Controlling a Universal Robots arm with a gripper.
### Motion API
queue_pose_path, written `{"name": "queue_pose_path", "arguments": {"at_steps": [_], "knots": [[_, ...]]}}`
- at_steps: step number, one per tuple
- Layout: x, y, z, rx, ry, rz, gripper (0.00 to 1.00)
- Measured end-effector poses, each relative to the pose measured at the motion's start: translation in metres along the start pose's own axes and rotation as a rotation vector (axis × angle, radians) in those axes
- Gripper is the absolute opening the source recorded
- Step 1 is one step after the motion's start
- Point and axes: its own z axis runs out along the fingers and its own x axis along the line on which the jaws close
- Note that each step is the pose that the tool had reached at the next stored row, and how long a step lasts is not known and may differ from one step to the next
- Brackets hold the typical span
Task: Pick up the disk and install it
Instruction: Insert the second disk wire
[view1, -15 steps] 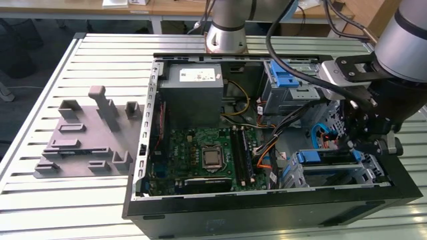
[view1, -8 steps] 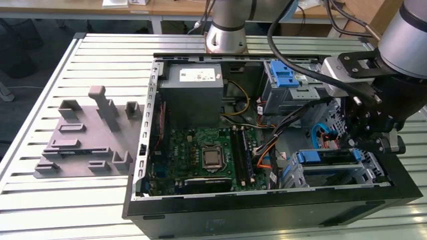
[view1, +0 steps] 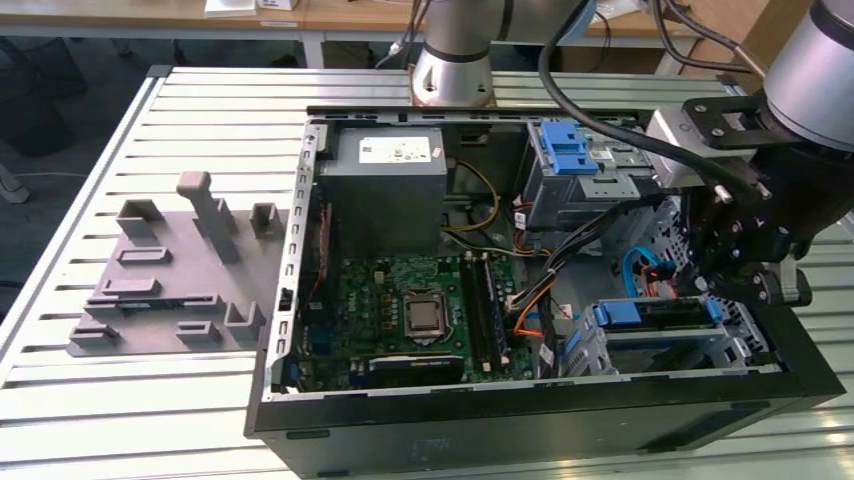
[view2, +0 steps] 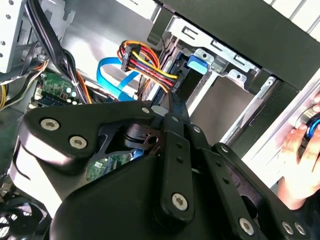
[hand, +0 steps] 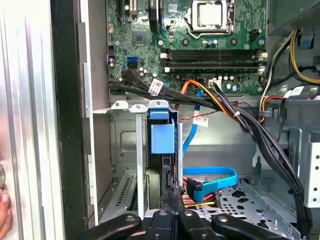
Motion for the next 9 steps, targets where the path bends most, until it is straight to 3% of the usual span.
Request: {"name": "queue_pose_path", "arguments": {"at_steps": [6,9], "knots": [[0.0000,-0.0001,-0.0022,-0.0229,0.0008,0.000,0.11],[0.0000,-0.0001,-0.0040,-0.0283,0.0011,0.000,0.11]]}}
